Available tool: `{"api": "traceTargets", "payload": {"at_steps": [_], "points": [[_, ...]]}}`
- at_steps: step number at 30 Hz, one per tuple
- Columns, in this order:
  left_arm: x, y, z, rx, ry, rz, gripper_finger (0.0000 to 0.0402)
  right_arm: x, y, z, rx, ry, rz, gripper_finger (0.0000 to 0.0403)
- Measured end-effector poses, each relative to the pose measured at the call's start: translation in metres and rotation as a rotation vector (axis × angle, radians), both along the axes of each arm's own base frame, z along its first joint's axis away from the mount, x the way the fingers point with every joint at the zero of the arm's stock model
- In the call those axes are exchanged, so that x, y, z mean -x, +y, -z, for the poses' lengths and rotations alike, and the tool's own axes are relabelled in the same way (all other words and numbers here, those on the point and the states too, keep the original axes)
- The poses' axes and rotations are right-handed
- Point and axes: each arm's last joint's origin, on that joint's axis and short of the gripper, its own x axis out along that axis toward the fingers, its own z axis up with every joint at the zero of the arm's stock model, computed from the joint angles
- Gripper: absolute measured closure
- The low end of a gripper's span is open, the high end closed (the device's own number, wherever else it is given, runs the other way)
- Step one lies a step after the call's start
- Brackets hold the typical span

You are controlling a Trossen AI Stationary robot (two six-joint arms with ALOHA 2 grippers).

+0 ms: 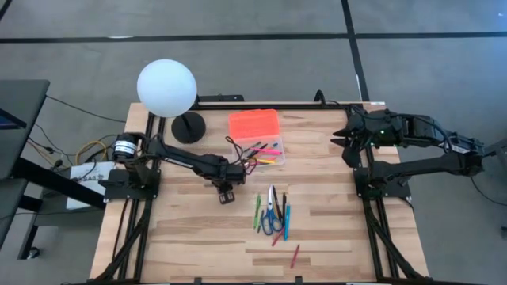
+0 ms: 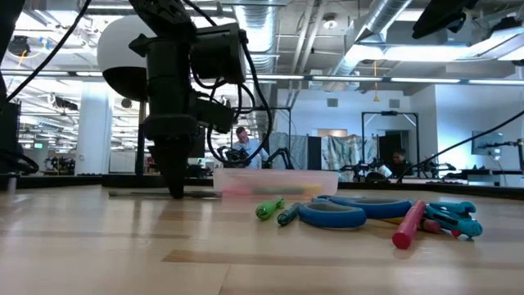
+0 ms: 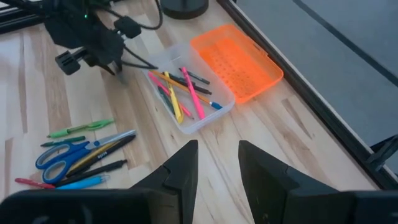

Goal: Pick & place school supplies into a supply box
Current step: Put the gray pen into the supply box

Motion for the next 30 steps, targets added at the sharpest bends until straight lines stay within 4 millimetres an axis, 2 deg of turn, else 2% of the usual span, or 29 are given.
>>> {"api": "traceTargets", "payload": {"at_steps": [8, 13, 19, 24, 30], "points": [[0.0, -0.018, -0.001, 0.018, -0.015, 0.019, 0.031, -0.002, 0.0, 0.0, 0.007, 0.003, -0.006, 0.0296], [0.002, -0.02, 0.003, 0.026, -0.01, 0.063, 0.0312, -0.004, -0.001, 0.001, 0.005, 0.01, -0.007, 0.0296], [0.003, -0.021, 0.004, 0.049, -0.011, 0.141, 0.0354, -0.008, -0.001, 0.002, -0.002, 0.021, -0.005, 0.0296], [0.0, -0.022, 0.003, 0.1, -0.033, 0.099, 0.0391, -0.011, 0.001, 0.003, -0.011, 0.029, -0.019, 0.0296], [-0.002, -0.024, 0.003, 0.135, -0.059, -0.005, 0.0374, -0.019, 0.006, 0.004, -0.007, 0.036, -0.058, 0.0296]]}}
